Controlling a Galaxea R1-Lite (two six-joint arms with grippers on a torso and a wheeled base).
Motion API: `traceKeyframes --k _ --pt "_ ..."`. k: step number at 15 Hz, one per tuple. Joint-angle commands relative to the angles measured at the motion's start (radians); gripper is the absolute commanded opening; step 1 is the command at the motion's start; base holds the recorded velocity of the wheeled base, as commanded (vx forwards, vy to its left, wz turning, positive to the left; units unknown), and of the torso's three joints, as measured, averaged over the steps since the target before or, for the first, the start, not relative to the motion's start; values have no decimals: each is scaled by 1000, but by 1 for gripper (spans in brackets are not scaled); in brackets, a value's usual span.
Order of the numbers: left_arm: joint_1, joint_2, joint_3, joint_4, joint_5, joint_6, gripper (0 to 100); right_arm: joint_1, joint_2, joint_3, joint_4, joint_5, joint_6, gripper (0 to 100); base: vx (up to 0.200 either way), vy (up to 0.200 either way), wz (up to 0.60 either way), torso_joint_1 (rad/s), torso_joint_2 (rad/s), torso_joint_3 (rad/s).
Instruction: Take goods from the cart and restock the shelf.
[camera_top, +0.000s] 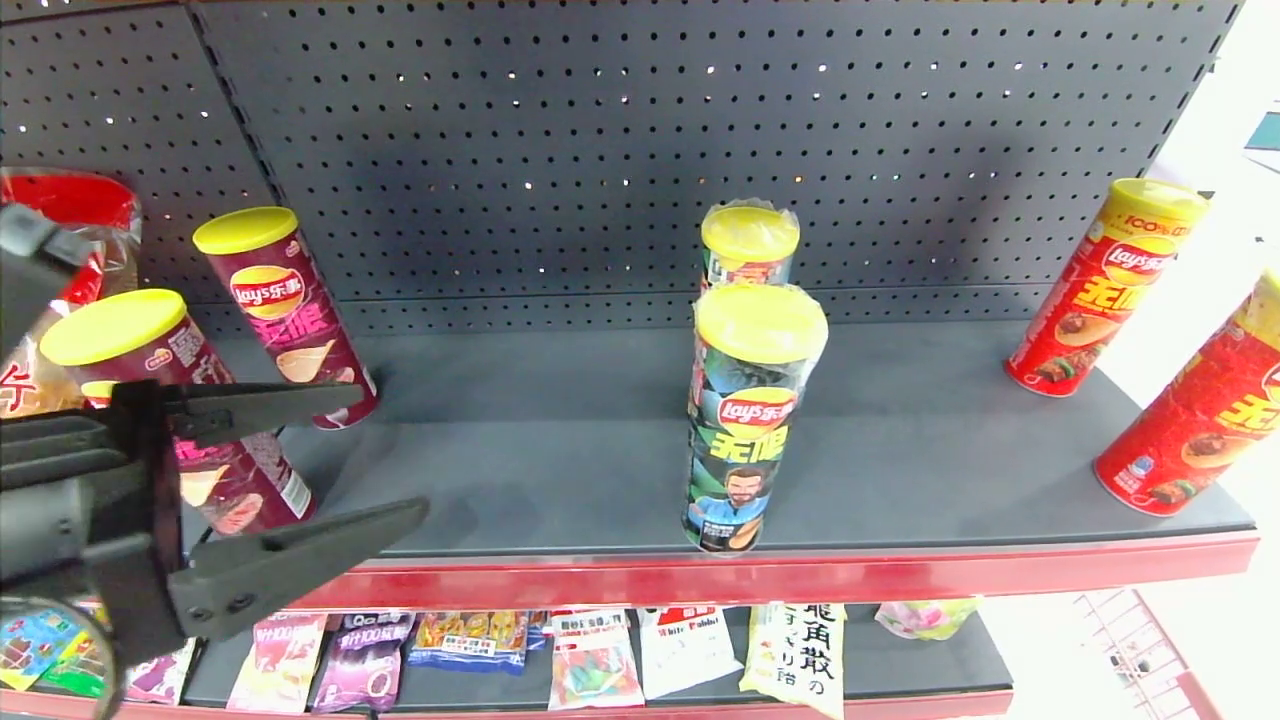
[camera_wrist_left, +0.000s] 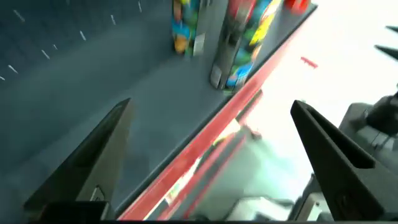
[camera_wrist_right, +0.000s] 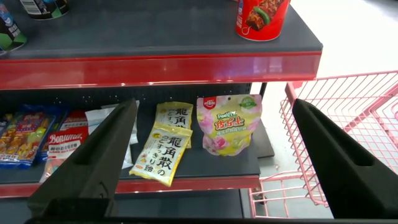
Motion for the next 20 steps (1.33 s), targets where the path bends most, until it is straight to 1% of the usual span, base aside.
traceKeyframes --k 1,3,4,5,6,10,14,15,19,20 --pt "-42 135 -14 1 25 3 100 0 0 0 0 0 0 100 0 0 0 0 0 0" --pt "-52 186 -15 22 54 5 100 0 0 0 0 0 0 100 0 0 0 0 0 0" --pt "-54 221 -23 25 90 11 100 1 0 0 0 0 0 100 0 0 0 0 0 0" --pt "-54 254 -35 24 114 33 100 1 0 0 0 0 0 100 0 0 0 0 0 0" --pt "-58 264 -40 25 113 40 100 1 0 0 0 0 0 100 0 0 0 0 0 0" --pt "-123 330 -44 21 109 40 100 1 0 0 0 0 0 100 0 0 0 0 0 0" --pt "-131 402 -58 21 116 43 100 1 0 0 0 0 -2 100 0 0 0 0 0 0" --pt "-131 424 -67 21 116 49 100 1 0 0 0 0 -2 100 0 0 0 0 0 0" --pt "-134 499 -140 21 119 48 100 1 0 0 0 -1 -2 100 0 0 0 0 0 0" --pt "-146 519 -155 21 120 48 100 1 0 0 0 -1 -2 100 0 0 0 0 0 0"
